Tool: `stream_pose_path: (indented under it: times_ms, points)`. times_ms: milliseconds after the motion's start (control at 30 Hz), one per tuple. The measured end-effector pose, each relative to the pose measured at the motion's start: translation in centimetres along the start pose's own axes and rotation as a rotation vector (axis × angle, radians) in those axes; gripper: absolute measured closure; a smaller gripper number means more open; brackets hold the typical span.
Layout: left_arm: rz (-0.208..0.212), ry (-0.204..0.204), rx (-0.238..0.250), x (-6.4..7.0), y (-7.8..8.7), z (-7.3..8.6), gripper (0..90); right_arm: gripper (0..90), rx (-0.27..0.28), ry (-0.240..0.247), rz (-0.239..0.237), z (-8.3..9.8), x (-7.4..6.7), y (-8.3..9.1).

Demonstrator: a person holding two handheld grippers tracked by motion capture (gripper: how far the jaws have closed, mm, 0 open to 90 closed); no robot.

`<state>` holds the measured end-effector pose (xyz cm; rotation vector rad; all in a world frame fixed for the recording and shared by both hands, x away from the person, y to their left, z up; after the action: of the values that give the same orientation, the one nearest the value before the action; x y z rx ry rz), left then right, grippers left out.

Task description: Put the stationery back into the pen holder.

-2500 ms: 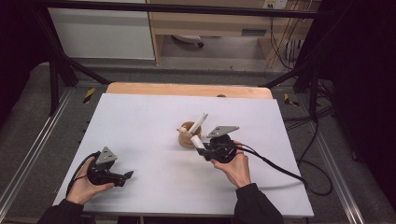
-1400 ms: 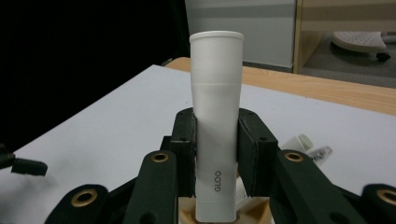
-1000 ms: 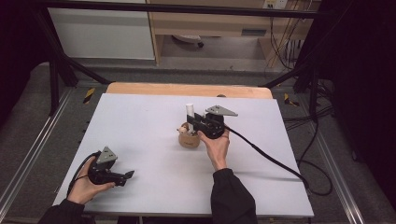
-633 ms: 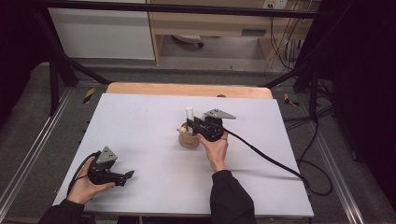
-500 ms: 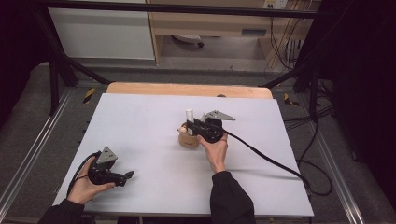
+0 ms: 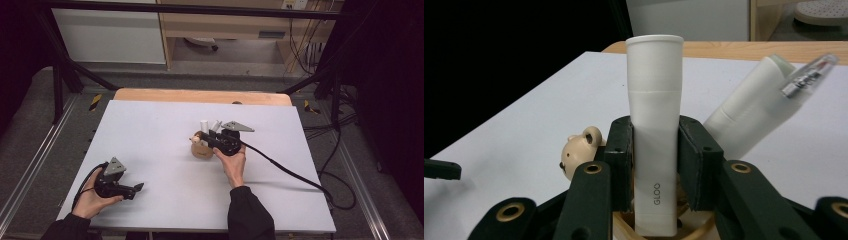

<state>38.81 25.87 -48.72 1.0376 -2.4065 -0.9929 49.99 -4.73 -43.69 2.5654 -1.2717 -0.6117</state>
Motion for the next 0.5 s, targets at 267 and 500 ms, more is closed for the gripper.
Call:
stream_pose_path:
  times_ms: [267,500]
  points:
    - [-0.001,0.0,-0.001,0.0,0.0,0.0,8.1,66.5,-0.006,0.035,0.007,-0.3,0.0,1.1]
    - [0.0,0.0,-0.002,0.0,0.0,0.0,8.1,60.8,-0.028,0.071,-0.001,-0.6,-0.3,2.3]
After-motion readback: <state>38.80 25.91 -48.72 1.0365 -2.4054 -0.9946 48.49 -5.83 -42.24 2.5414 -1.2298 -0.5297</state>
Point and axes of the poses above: each handheld gripper's, and its own axes: y roughly backward along the jaws, z roughly out of its underside, x roughly to its right, the point moved 6 cm from there along -y, roughly forward along the jaws, and after that the axes turned 5 degrees about z, right-handed, at the moved point
